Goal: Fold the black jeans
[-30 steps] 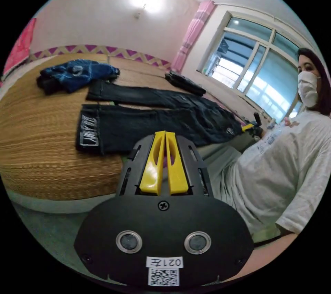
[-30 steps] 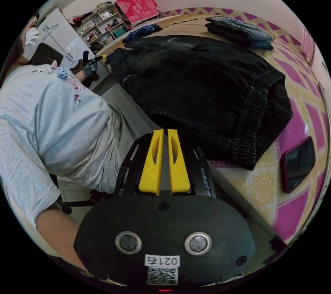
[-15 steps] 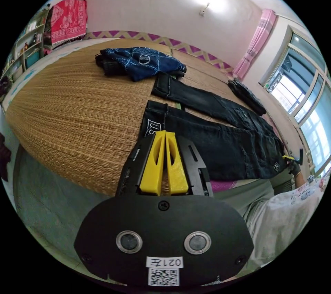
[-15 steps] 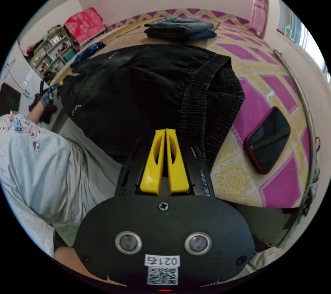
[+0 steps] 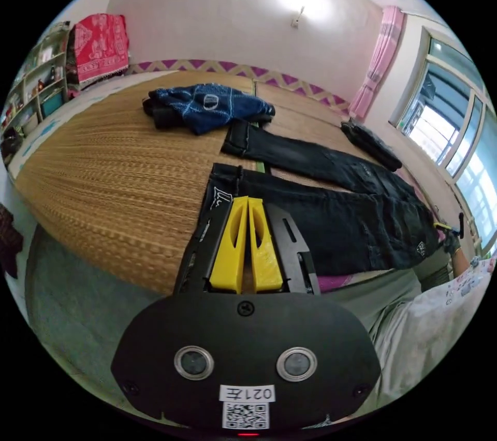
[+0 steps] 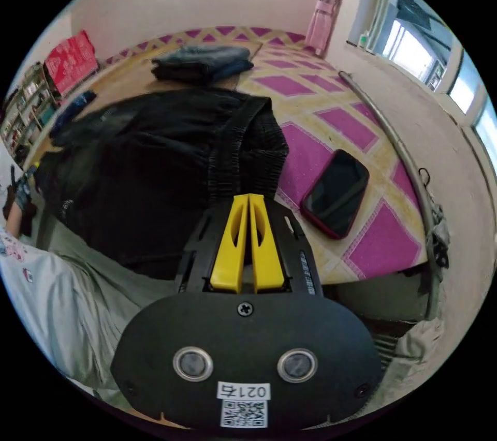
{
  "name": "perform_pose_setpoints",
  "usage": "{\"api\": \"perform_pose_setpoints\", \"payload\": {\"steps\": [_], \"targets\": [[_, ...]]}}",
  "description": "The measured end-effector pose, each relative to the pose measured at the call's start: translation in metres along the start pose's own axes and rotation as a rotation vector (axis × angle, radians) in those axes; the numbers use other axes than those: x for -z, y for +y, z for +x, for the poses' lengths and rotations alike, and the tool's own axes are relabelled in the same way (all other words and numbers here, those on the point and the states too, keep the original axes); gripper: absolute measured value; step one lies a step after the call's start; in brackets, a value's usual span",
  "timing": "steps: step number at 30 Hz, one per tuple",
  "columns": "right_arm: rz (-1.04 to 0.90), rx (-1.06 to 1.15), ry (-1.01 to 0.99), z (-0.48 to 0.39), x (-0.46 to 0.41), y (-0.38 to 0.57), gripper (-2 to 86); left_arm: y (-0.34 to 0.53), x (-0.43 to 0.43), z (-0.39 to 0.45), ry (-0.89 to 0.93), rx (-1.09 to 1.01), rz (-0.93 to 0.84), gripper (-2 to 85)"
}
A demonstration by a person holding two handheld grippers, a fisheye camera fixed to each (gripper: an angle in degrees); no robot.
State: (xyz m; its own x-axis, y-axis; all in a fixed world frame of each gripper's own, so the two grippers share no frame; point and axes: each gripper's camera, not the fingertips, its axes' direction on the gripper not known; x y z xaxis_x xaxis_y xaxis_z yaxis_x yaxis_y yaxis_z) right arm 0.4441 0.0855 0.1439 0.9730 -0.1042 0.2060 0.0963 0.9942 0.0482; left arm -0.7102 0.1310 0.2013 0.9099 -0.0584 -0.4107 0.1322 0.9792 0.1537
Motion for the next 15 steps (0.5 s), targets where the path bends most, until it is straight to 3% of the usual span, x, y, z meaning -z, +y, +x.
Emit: {"api": "perform_pose_setpoints", "payload": {"steps": [2, 8, 15], "targets": [[0.036, -0.126, -0.059, 0.014, 0.018, 0.023, 0.2, 0.019, 0.029, -0.010, 0.084, 0.117, 0.061, -0.9], [0.059, -0.507, -0.255, 0.053, 0.019, 0.098, 8.1, 0.077, 0.063, -0.029, 0.103, 0.430, 0.110, 0.6], [0.118, -0.696, -0.379, 0.076, 0.009, 0.123, 9.6, 0.099, 0.040, -0.044, 0.202, 0.531, 0.066, 6.3]]}}
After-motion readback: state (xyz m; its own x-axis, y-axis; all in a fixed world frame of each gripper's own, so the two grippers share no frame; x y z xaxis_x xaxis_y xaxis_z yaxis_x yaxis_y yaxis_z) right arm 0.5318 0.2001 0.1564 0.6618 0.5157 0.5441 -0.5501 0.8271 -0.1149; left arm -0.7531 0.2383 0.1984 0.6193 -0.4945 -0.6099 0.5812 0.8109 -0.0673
